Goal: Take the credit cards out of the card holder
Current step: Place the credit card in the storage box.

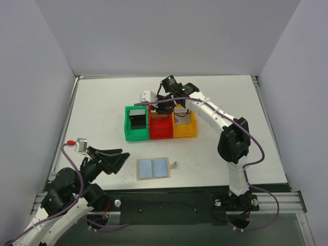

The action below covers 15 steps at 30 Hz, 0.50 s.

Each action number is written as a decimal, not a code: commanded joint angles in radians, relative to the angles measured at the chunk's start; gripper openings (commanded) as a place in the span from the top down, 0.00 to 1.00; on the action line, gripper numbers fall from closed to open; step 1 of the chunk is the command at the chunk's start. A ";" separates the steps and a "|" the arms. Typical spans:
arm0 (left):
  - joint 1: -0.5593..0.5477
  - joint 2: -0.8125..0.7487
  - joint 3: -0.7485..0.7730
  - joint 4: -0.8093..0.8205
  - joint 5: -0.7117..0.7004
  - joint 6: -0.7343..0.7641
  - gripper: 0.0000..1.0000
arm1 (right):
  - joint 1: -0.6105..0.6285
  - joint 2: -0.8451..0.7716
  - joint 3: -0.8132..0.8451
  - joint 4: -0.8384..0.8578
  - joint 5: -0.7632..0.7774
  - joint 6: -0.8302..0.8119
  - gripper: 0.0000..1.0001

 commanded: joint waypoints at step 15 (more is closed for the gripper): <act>0.002 0.043 0.001 0.025 -0.025 0.054 0.20 | 0.011 0.114 0.009 -0.001 0.027 -0.139 1.00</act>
